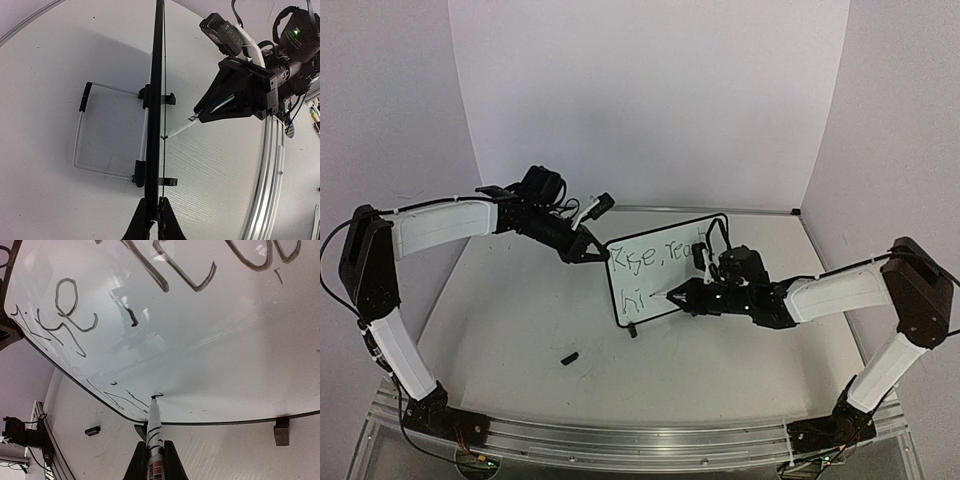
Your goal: Write a sentence on the whiteboard
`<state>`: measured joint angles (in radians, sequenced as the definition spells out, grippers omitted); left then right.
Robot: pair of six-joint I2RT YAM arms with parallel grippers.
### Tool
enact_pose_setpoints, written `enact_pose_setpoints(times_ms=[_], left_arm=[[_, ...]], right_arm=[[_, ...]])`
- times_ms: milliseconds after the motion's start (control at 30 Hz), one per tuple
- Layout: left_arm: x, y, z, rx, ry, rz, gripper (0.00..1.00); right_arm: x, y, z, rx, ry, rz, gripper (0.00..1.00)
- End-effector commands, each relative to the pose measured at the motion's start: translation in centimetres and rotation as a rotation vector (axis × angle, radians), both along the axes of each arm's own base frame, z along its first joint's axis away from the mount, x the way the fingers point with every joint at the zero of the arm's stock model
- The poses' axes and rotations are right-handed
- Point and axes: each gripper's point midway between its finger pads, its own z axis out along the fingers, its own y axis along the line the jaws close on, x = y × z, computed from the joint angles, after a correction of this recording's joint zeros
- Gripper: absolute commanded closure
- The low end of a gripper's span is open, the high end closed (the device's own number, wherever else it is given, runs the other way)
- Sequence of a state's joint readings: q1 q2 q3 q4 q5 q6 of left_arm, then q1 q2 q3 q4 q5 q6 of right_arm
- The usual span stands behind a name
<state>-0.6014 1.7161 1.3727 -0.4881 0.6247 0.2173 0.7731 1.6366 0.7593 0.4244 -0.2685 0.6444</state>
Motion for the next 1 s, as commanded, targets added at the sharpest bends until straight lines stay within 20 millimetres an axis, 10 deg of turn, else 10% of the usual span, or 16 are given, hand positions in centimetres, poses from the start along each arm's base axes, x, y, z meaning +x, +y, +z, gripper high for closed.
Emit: enact_pose_setpoints(times_ms=[0,233,733,967], left_arm=[[-1.7,0.9,-4.4,0.139,0.077,-0.025,1.0],[-1.7,0.9,-4.5,0.141,0.078,-0.025,1.0],[-1.7,0.8,-4.5,0.139,0.081,-0.026,1.0],[-1.8,0.8,-4.4,0.139,0.081,-0.027,1.0]], right_arm=[[0.9,0.9,1.0,0.027,-0.037,0.015,1.0],[1.0,-0.6,-0.7,-0.039,-0.008,-0.044,1.0],[2.0,-0.5,4.1,0.008,-0.098,-0.071,1.0],[1.9,-0.1,3.0,-0.003,-0.072,-0.053,1.0]])
